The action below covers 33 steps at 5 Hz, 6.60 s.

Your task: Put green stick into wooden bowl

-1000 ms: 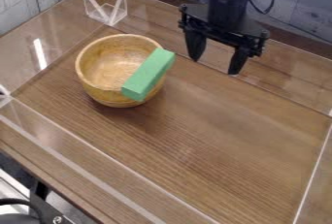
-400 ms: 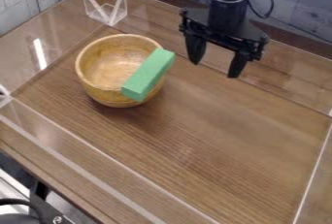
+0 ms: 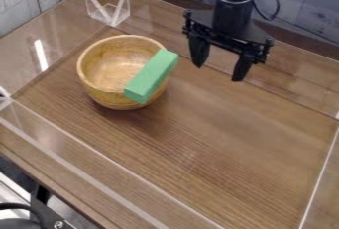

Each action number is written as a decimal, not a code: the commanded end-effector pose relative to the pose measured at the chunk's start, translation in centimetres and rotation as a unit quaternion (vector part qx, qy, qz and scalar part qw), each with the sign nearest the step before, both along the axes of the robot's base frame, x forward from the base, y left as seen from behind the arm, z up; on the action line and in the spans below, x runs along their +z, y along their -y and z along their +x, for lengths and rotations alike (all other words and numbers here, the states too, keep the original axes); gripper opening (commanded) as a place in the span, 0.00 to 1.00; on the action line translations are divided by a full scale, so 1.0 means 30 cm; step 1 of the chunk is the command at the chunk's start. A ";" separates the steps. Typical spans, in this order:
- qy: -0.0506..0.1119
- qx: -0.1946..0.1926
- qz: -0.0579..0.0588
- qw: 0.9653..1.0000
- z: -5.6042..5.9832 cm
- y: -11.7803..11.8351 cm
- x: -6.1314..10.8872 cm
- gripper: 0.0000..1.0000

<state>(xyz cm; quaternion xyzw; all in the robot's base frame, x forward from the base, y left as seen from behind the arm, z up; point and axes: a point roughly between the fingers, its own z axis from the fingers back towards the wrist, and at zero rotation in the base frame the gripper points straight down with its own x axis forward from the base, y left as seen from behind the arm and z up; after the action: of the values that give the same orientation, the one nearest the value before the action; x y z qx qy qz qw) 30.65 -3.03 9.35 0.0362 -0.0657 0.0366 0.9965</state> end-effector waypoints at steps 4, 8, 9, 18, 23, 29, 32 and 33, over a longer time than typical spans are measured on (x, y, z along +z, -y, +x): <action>0.031 -0.006 -0.013 0.999 0.021 0.003 0.105 1.00; 0.005 -0.008 -0.011 1.000 0.001 0.018 0.053 1.00; 0.009 -0.004 -0.010 1.000 0.030 0.012 0.048 1.00; 0.000 -0.020 -0.010 1.000 -0.008 0.022 0.036 1.00; 0.007 -0.030 -0.018 0.999 -0.029 0.047 0.061 1.00; 0.004 -0.043 -0.021 0.999 -0.059 0.081 0.084 1.00; -0.004 -0.044 -0.022 0.999 -0.066 0.079 0.069 1.00; -0.006 -0.044 -0.022 0.999 -0.064 0.078 0.062 1.00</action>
<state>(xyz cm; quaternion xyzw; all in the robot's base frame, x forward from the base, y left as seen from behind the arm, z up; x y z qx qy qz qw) 28.40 -5.25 10.04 0.0160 -0.0396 -0.0050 0.9991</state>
